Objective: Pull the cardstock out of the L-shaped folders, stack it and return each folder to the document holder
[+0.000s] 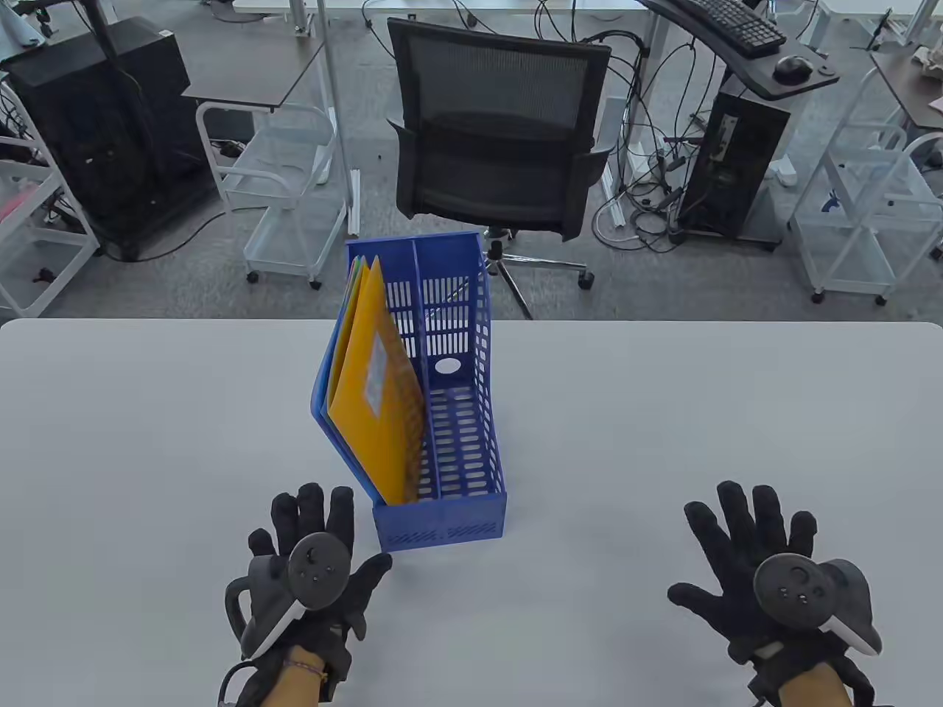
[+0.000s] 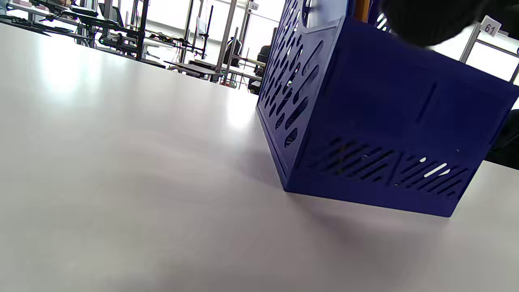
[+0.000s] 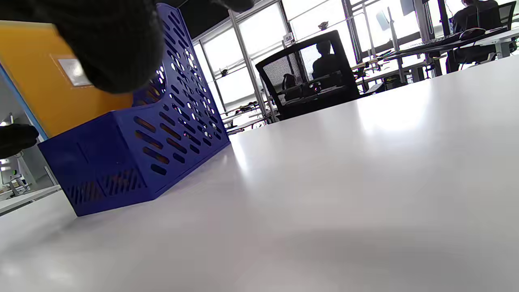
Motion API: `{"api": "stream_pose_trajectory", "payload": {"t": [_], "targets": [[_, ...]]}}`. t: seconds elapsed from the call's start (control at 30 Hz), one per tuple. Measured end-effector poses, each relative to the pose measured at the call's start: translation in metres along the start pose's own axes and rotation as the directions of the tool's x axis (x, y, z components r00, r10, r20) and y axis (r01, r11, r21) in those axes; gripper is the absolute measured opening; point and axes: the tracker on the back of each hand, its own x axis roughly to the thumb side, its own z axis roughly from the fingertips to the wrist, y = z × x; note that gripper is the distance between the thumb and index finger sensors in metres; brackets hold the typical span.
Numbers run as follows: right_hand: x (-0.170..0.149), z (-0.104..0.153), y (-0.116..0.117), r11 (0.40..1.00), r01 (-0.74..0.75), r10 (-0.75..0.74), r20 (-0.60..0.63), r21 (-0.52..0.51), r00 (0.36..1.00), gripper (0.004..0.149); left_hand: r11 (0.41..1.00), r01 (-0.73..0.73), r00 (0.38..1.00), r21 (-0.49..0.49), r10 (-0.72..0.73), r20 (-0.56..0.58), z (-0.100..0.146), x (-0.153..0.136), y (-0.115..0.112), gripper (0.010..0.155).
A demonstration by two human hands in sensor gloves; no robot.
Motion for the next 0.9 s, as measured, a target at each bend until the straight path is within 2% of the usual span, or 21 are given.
{"api": "stream_pose_trajectory", "payload": {"t": [0.9], "targets": [[-0.001,-0.001,0.002,1.000,0.005,-0.005,0.006,0.008,1.000,0.090,0.999,-0.034,0.998,0.003,0.034,-0.050,-0.005,-0.012,0.003,0.087]]}}
